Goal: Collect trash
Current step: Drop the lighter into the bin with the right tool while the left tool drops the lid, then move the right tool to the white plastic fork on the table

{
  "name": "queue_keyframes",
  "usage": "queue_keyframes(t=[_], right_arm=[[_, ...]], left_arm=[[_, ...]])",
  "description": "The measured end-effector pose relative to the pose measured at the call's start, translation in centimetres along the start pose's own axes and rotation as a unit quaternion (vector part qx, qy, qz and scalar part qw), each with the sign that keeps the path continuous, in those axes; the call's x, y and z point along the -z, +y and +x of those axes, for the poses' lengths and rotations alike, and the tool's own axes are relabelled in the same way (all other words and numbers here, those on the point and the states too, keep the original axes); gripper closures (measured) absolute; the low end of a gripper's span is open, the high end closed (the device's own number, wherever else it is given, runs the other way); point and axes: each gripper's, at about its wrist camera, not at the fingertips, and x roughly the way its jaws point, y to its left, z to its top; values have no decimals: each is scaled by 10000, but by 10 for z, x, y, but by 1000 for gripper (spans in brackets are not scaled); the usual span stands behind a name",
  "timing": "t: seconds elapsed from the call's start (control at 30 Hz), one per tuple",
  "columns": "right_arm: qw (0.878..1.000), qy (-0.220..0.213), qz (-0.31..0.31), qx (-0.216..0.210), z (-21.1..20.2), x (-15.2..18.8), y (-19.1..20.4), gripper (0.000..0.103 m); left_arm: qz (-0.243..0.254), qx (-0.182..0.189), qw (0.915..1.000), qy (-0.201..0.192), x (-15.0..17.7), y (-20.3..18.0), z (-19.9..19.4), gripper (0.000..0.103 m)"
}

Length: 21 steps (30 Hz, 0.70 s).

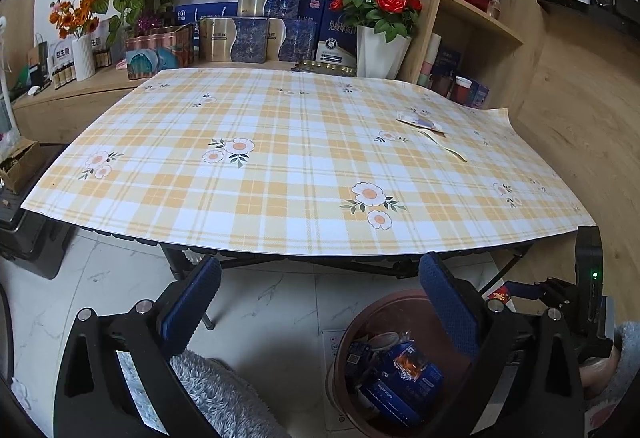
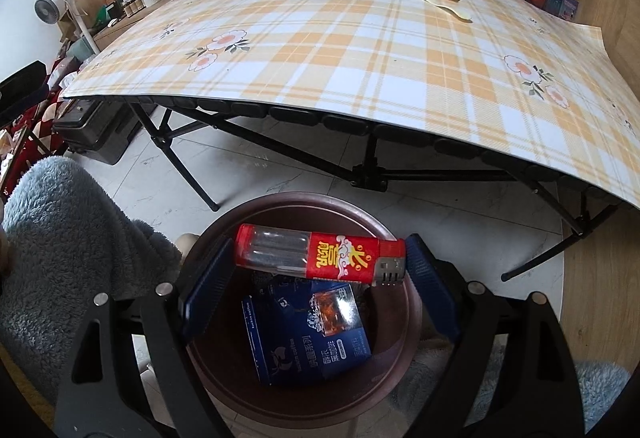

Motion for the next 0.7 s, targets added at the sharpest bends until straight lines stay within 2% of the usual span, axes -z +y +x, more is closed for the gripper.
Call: queue_keyframes(t=[0.13,0.23,0.47,0.7], right_arm=[[10000,22,10,-4,1,-1,0,18],[9999,-79,66,23,-2,-1,-2,7],[9994,-184,304,-31,-8,-3,-11,6],[9992,-299,280,13,-13,-4,-10,6]], left_arm=[[33,-14,10000,28,0,-2,1,6],[64,-26,10000,50,0,-3,2,6],[101,-43,9999,79,1,-4,3,6],[102,-46,9999,88,1,-4,4,6]])
